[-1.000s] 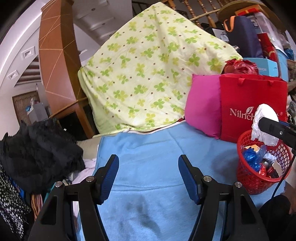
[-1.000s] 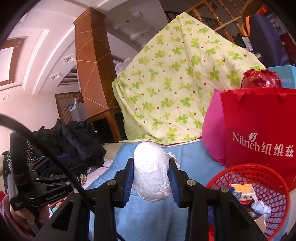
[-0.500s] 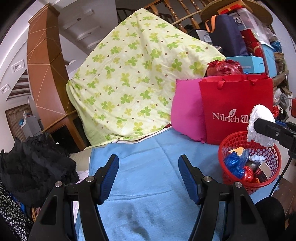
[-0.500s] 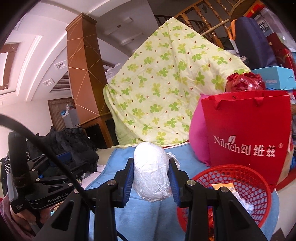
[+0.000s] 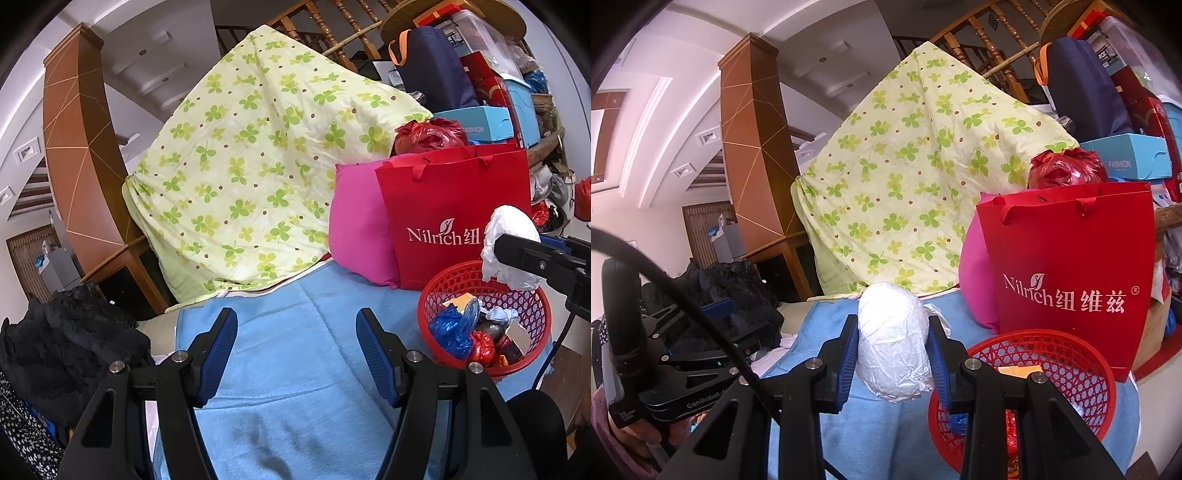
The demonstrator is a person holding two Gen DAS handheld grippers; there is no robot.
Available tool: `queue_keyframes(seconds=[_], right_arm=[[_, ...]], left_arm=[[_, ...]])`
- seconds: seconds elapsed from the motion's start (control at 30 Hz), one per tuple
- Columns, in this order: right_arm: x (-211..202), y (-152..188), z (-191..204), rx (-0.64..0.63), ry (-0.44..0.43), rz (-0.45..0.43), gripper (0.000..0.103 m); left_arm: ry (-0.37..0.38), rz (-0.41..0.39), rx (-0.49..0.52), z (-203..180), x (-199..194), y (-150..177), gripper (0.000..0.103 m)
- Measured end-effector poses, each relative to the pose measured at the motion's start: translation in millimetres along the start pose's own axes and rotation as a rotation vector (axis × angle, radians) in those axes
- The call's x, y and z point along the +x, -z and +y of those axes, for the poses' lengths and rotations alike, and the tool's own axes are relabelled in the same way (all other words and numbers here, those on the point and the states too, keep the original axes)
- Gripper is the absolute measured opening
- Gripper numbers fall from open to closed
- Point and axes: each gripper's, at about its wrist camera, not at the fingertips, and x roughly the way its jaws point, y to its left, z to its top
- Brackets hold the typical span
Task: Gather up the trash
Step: 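Lift white paper with right tool and carry it over red basket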
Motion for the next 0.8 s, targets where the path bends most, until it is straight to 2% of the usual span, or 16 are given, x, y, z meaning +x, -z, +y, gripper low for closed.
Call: queue_keyframes(seconds=[0.4,0.8], right_arm=[[-7,-1,-11,0.015,0.005,-0.014,0.038],[-9,2,-21,0.039,0.016,-0.011,0.039]], left_arm=[[0.015,-0.007,0.036,-14,-3,-3,0.067],[0.04,0.018,0.074,-31,1,1,0.068]])
